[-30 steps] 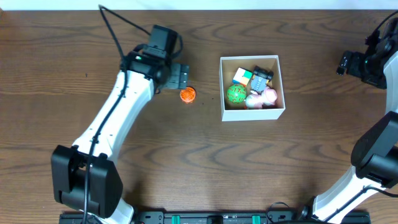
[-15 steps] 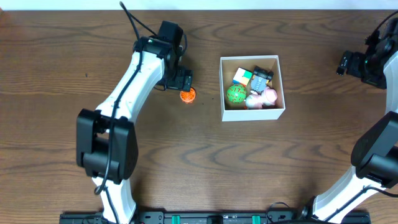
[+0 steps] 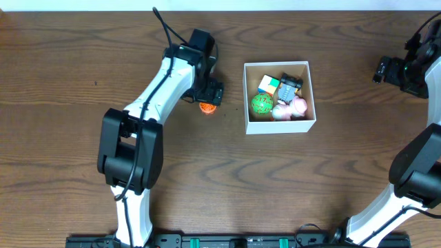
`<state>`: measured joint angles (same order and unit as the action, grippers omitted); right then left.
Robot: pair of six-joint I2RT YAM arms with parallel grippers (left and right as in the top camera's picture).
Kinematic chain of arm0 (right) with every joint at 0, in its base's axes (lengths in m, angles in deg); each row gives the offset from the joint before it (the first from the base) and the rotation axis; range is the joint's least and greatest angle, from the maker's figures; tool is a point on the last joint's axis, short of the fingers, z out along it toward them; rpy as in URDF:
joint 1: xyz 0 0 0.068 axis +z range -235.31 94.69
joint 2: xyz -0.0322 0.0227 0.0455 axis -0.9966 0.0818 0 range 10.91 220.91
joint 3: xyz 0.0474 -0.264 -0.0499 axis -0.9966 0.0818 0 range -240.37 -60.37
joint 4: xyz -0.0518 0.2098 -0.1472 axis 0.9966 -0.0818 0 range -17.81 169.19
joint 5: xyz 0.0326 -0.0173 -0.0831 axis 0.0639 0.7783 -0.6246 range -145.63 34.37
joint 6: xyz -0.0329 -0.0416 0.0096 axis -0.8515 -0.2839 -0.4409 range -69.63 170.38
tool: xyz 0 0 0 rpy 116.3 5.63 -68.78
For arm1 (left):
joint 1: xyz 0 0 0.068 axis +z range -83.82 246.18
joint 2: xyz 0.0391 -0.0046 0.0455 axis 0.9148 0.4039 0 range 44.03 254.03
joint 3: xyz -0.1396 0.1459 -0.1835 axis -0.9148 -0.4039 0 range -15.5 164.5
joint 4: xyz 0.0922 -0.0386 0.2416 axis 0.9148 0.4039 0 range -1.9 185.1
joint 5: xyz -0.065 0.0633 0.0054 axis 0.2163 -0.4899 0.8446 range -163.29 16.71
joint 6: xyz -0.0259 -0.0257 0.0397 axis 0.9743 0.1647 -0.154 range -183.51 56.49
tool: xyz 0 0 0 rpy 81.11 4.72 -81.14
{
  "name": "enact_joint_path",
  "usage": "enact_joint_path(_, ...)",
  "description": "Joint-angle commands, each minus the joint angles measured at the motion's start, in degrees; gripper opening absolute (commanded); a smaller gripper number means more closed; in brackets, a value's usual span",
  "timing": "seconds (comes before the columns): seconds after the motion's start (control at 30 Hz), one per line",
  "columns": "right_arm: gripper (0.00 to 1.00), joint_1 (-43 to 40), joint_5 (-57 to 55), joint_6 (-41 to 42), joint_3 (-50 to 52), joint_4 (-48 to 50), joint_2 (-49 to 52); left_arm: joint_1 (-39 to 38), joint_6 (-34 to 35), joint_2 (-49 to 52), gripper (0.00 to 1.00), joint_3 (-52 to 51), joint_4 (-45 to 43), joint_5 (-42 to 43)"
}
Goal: Pack container
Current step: 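Carry the green ball with left gripper into the box and release, then lower left gripper onto the orange round toy and grasp it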
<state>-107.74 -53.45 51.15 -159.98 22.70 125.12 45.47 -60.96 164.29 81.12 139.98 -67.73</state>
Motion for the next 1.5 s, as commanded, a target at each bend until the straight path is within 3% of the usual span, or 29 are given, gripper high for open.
enact_joint_path(0.0, 0.99, -0.39, 0.24, -0.63, 0.11, -0.04, 0.39, -1.03, -0.98, 0.87, 0.98, 1.01, -0.17, 0.46)
enact_joint_path(1.47, 0.99, -0.39, 0.24, -0.63, 0.11, -0.04, 0.39, -0.85, 0.96, 7.85, 0.98, 0.83, -2.97, 0.46)
